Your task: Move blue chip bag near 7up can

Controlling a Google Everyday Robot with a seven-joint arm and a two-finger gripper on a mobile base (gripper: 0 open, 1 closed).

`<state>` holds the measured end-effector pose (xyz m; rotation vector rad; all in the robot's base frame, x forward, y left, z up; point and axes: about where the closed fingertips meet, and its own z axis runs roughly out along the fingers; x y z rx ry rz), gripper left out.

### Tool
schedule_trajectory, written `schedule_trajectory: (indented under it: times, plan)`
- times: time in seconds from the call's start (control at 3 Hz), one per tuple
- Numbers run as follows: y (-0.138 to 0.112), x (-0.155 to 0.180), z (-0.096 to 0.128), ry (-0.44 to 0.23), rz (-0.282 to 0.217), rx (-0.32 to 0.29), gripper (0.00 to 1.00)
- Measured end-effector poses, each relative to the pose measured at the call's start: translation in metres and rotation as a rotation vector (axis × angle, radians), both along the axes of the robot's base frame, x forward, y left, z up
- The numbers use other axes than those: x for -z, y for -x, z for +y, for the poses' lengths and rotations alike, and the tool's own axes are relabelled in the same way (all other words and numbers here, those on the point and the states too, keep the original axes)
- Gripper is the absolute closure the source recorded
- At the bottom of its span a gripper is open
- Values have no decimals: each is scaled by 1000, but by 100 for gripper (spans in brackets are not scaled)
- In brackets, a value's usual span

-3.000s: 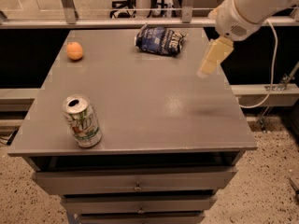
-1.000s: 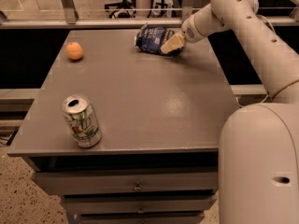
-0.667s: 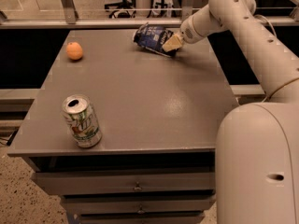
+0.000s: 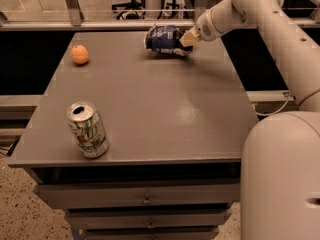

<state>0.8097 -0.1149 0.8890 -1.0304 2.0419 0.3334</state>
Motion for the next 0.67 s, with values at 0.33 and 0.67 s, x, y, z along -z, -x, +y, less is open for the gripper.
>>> schedule_trajectory:
  times: [0.33, 0.67]
  plan:
    - [28, -31, -6, -5, -52, -45, 100]
    - [75, -45, -6, -8, -69, -78, 100]
